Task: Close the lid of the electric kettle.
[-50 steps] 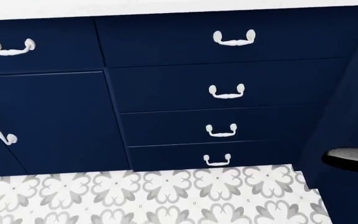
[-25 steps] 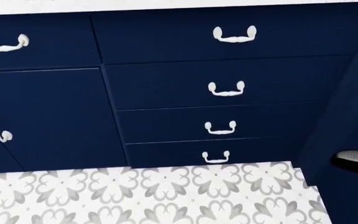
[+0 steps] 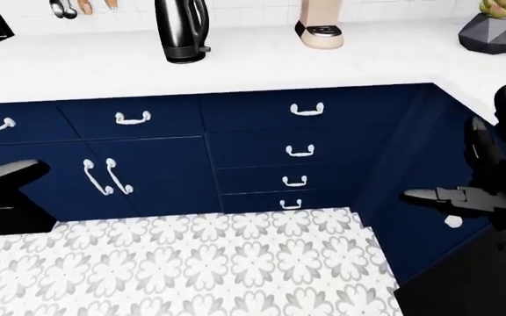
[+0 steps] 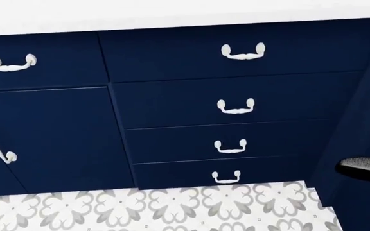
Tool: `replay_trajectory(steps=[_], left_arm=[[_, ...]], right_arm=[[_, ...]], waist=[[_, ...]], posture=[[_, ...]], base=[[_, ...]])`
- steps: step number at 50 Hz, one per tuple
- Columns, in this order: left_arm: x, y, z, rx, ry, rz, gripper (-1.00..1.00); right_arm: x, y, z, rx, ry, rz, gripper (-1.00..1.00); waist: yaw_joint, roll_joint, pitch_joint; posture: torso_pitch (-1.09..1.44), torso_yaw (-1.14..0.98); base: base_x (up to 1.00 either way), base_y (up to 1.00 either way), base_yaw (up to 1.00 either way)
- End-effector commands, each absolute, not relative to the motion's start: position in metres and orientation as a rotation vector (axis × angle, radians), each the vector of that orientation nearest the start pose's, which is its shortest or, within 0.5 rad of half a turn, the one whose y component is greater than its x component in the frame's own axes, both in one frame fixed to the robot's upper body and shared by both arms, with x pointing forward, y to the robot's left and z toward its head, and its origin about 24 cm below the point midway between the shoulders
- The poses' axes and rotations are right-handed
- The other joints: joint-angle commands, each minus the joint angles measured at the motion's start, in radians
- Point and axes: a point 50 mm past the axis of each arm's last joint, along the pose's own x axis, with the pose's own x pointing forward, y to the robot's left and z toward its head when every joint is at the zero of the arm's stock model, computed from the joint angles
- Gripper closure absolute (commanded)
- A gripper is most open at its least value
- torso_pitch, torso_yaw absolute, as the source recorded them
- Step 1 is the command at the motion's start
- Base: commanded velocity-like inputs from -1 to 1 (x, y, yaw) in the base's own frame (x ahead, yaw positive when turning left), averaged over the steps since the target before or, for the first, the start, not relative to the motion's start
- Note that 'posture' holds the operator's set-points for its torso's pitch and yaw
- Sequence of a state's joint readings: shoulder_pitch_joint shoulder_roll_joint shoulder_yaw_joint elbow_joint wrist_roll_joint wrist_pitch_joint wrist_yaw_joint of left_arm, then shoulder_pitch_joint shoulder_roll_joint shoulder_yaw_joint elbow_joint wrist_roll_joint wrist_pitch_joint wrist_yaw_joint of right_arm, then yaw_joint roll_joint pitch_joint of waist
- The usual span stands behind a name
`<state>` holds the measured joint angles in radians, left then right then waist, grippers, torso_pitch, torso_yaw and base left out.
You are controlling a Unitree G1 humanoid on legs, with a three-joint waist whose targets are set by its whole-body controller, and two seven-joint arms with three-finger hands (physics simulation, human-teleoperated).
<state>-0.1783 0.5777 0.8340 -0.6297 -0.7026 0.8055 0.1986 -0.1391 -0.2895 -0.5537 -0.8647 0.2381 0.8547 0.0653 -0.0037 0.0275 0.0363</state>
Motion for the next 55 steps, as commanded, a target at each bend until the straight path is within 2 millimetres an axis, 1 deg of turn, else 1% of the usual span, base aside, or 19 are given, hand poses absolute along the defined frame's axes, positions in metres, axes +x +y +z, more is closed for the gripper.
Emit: replay_trajectory(steps=[1,12,15,18,19,21,23,28,30,31,33,41,44,45,46,47,50,53,55], left_arm=[[0.1846,0.3185,0.2599,-0.010,-0.405,0.470,-1.00],[0.1849,0.3189,0.2587,-0.007,-0.404,0.471,-1.00],[0.1852,0.3189,0.2577,-0.006,-0.402,0.471,-1.00],[0.1856,0.3186,0.2579,-0.005,-0.402,0.470,-1.00],[0.1857,0.3185,0.2584,-0.006,-0.403,0.470,-1.00],[0.1859,0.3189,0.2577,-0.005,-0.402,0.470,-1.00],[0.1860,0.3187,0.2571,-0.004,-0.401,0.470,-1.00],[0.1855,0.3177,0.2585,-0.003,-0.403,0.466,-1.00],[0.1858,0.3172,0.2575,-0.002,-0.401,0.464,-1.00],[0.1854,0.3172,0.2582,-0.002,-0.402,0.464,-1.00],[0.1850,0.3176,0.2580,-0.002,-0.402,0.465,-1.00],[0.1853,0.3173,0.2576,0.000,-0.399,0.463,-1.00],[0.1846,0.3173,0.2587,0.000,-0.400,0.463,-1.00],[0.1844,0.3172,0.2597,-0.002,-0.402,0.463,-1.00],[0.1851,0.3168,0.2584,0.000,-0.400,0.462,-1.00],[0.1852,0.3169,0.2587,-0.001,-0.401,0.462,-1.00],[0.1855,0.3166,0.2581,0.000,-0.399,0.459,-1.00],[0.1854,0.3167,0.2577,0.001,-0.398,0.460,-1.00],[0.1847,0.3167,0.2586,0.001,-0.399,0.461,-1.00]], right_arm=[[0.1974,-0.2486,0.2215,-0.154,-0.310,-0.262,-1.00],[0.1974,-0.2491,0.2205,-0.158,-0.307,-0.267,-1.00],[0.1977,-0.2494,0.2199,-0.157,-0.306,-0.268,-1.00],[0.1976,-0.2492,0.2201,-0.155,-0.305,-0.268,-1.00],[0.1977,-0.2495,0.2199,-0.156,-0.305,-0.269,-1.00],[0.1974,-0.2493,0.2199,-0.153,-0.304,-0.268,-1.00],[0.1972,-0.2490,0.2201,-0.154,-0.304,-0.268,-1.00],[0.1981,-0.2495,0.2189,-0.153,-0.304,-0.268,-1.00],[0.1974,-0.2492,0.2200,-0.152,-0.304,-0.268,-1.00],[0.1978,-0.2494,0.2195,-0.153,-0.303,-0.268,-1.00],[0.1974,-0.2493,0.2199,-0.152,-0.304,-0.268,-1.00],[0.1977,-0.2489,0.2199,-0.152,-0.304,-0.268,-1.00],[0.1972,-0.2485,0.2204,-0.151,-0.304,-0.268,-1.00],[0.1977,-0.2484,0.2199,-0.152,-0.303,-0.268,-1.00],[0.1977,-0.2481,0.2201,-0.151,-0.304,-0.267,-1.00],[0.1976,-0.2482,0.2202,-0.151,-0.304,-0.268,-1.00],[0.1980,-0.2481,0.2196,-0.152,-0.303,-0.267,-1.00],[0.1988,-0.2482,0.2189,-0.152,-0.302,-0.267,-1.00],[0.1996,-0.2484,0.2173,-0.152,-0.300,-0.267,-1.00]], waist=[[0.002,-0.004,-0.010],[-0.003,0.011,0.002],[-0.003,-0.013,-0.001],[0.001,-0.070,-0.002],[-0.006,-0.036,0.000],[-0.004,-0.058,-0.006],[-0.005,-0.059,-0.014],[-0.008,-0.001,0.007],[-0.008,0.073,-0.015],[-0.006,0.070,-0.020],[-0.002,0.051,0.005],[-0.005,-0.030,0.002],[-0.006,-0.098,-0.014],[-0.016,-0.050,-0.004],[-0.005,-0.072,-0.009],[-0.006,-0.073,-0.014],[-0.002,-0.057,-0.014],[-0.005,-0.014,0.001],[-0.009,0.039,-0.008]], posture=[[0.00,0.00],[0.00,0.00],[0.00,0.00],[0.00,0.00],[0.00,0.00],[0.00,0.00],[0.00,0.00],[0.00,0.00],[0.00,0.00],[0.00,0.00],[0.00,0.00],[0.00,0.00],[0.00,0.00],[0.00,0.00],[0.00,0.00],[0.00,0.00],[0.00,0.00],[0.00,0.00],[0.00,0.00]], base=[[0.00,0.10,0.00],[0.00,0.27,0.00],[0.00,0.30,0.00],[0.00,0.31,0.00],[0.00,0.30,0.00],[0.00,0.30,0.00],[0.00,0.30,0.00],[0.00,0.30,0.00],[0.00,0.30,0.00],[0.00,0.30,0.00],[0.00,0.30,0.00],[0.00,0.29,0.00],[0.00,0.30,0.00],[0.00,0.30,0.00],[0.00,0.30,0.00],[0.00,0.30,0.00],[0.00,0.30,0.00],[0.00,0.30,0.00],[0.00,0.29,0.00]])
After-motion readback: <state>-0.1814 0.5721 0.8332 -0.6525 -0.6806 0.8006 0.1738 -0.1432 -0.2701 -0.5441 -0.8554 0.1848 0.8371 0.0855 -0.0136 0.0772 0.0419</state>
